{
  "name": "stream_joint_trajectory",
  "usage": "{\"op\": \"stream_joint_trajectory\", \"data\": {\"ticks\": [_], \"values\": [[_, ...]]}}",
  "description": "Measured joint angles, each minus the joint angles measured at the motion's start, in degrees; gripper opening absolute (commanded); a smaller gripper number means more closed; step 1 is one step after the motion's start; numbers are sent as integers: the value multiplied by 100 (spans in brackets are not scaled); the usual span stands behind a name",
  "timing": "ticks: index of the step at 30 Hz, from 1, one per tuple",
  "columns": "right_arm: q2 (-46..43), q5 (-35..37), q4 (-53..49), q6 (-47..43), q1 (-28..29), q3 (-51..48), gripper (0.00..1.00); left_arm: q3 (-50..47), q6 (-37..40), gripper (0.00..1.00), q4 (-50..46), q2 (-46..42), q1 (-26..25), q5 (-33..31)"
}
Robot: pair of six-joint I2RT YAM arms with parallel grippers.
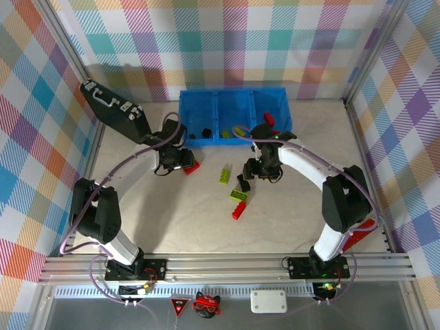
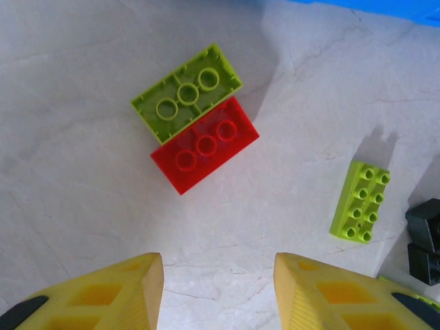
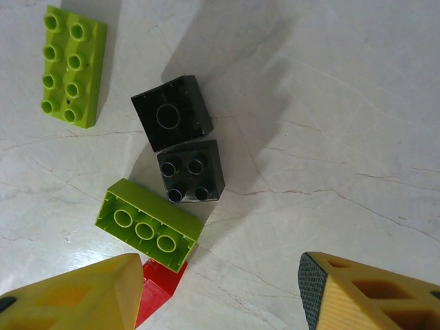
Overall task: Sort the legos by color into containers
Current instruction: Pick up the lego from the center of the table.
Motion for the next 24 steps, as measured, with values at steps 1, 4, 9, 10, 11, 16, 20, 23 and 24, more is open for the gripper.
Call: {"op": "stream_joint_trajectory", "data": {"ticks": [1,4,9,10,11,16,20,23,24], "values": [[37,15,-2,13,68,0,62,-68,-20,46,7,-33,0,2],[68,96,-2,120,275,0,64,-205,-61,46,33,-87,0,0],[166,448,-63,992,675,4,81,-258,-103,46,79,-101,0,-4],[186,540,-57,1248,780,4,84,-258,-105,46,103,-105,0,-9],[192,664,-33,1534,905,4,87,-258,-105,46,114,-109,0,-17],[306,1187,-74,2850,1445,92,91,-258,-105,46,129,-133,0,-22],[509,1314,-13,3633,1593,127,90,-258,-103,46,127,-136,0,-57],[667,1320,79,3954,1591,127,89,-258,-98,46,125,-149,0,-83],[721,1318,109,4037,1591,127,90,-258,-92,46,125,-155,0,-90]]}}
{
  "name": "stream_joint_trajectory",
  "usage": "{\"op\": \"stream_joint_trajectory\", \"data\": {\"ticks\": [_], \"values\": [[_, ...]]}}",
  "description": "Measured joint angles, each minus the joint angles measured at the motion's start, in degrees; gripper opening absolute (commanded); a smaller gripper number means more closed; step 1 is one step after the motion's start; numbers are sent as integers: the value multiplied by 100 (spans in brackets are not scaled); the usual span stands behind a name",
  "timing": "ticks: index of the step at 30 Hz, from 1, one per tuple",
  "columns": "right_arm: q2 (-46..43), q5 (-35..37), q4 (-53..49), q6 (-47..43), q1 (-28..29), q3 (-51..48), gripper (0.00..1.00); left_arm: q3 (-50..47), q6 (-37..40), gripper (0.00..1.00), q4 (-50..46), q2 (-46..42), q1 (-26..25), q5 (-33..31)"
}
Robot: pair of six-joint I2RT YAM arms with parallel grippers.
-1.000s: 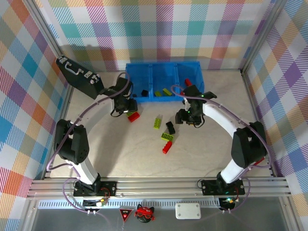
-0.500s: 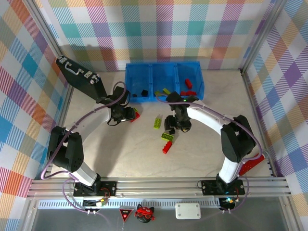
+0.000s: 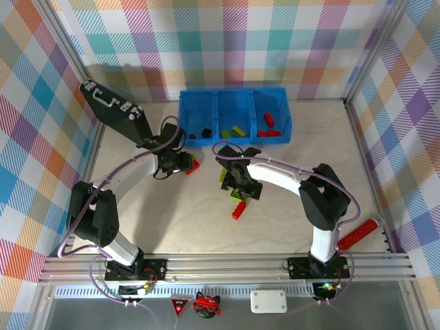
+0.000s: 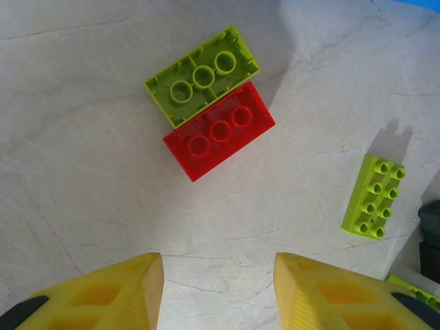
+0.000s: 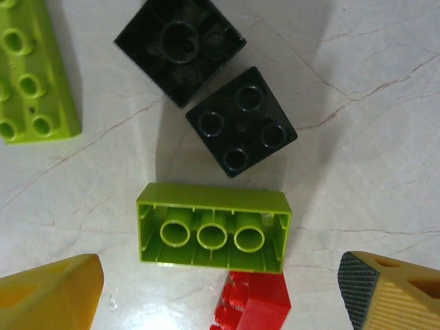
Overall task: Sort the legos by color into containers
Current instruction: Pick up the lego from the center of the table.
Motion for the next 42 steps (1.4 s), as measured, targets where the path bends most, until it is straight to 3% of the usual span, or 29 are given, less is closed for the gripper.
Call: {"op": "stream_joint_trajectory", "data": {"ticks": [6,14,28,42], "values": [[328,-114,273,232,-4,-9,91,0,72,46,-7,-57,0,-66],[573,-260,525,321,-4,-68,82,0,79,46,-17,-92,0,-85],[551,-256,579,332,4,-107,67,0,74,46,-17,-116,0,-85],[68,-96,444,225,13,-94,65,-57,74,46,-17,-190,0,-131]]}}
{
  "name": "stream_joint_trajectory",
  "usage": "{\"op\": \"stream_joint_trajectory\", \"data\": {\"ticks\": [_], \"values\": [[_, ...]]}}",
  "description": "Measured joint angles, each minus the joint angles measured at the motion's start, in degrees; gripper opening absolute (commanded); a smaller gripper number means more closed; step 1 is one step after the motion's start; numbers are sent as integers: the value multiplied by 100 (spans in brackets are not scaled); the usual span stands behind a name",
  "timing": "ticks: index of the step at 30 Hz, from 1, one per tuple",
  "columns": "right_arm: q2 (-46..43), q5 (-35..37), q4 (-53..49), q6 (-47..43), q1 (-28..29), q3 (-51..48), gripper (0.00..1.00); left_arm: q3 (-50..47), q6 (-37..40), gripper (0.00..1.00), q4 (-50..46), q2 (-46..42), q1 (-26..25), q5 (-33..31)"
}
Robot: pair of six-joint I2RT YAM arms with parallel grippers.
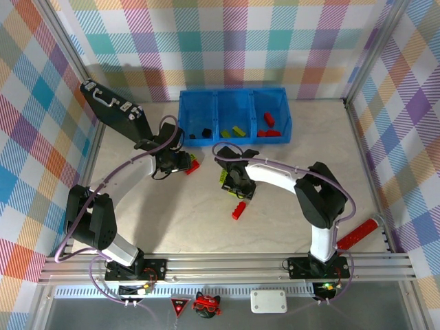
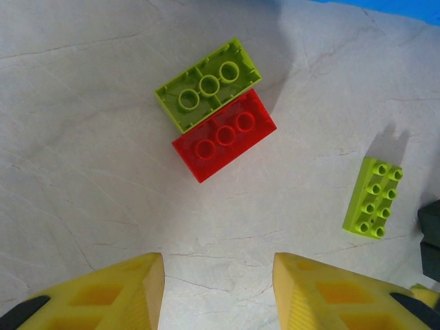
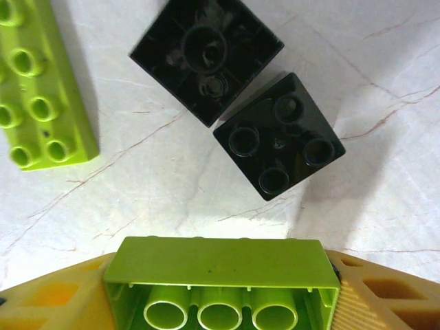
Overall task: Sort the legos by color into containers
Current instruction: Pick up the lego from the center of the table, then place the lego in the container.
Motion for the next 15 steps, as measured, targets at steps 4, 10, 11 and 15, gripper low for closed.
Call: {"op": "stream_joint_trajectory", "data": {"ticks": [4,10,11,15], "values": [[-76,160,-177,-275,-4,376,65,-118,-4,46,-2,-74,11,4],[-76,295,-227,-1255,-205,1113,65,-415,-50,46,0,-367,96,9],[-76,315,-192,-1495,-271,1211,65,-472,-68,46,-2,-420,111,9],[20,332,-109,-2448,-568,1657,64,-654,-153,46,-2,-588,125,7]]}}
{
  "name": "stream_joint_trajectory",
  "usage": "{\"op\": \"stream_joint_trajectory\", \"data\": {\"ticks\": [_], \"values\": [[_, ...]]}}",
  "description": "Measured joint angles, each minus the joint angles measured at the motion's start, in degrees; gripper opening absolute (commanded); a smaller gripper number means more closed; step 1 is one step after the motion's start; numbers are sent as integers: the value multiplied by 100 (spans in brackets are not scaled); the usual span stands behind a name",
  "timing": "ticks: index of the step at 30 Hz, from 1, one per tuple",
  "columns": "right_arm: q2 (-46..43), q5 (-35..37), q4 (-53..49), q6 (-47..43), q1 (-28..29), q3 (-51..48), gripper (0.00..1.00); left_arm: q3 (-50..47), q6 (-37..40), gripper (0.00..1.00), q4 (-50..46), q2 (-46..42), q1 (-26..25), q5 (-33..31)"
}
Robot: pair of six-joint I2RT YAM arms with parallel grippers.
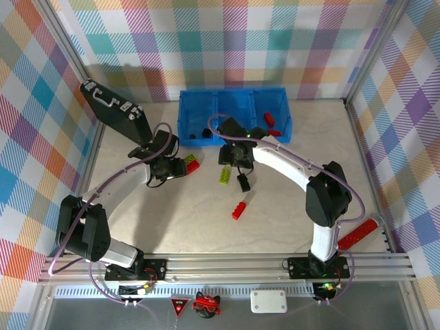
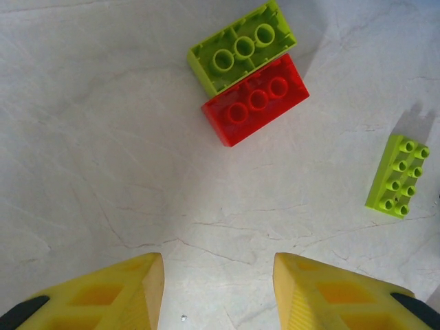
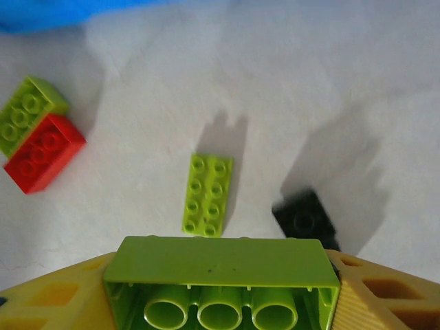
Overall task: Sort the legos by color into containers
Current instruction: Place the lego in the container.
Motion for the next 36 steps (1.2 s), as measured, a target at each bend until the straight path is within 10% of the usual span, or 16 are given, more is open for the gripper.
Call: {"op": "stream_joint_trajectory", "data": {"ticks": [21,36], "values": [[3104,-745,-260,-1952,-1281,4074,64,-439,-321,46,-153,-678,0,-2],[3851,-1027,0,-1934,-1327,4406,74,-490,-435,46,-153,-828,0,-4]]}}
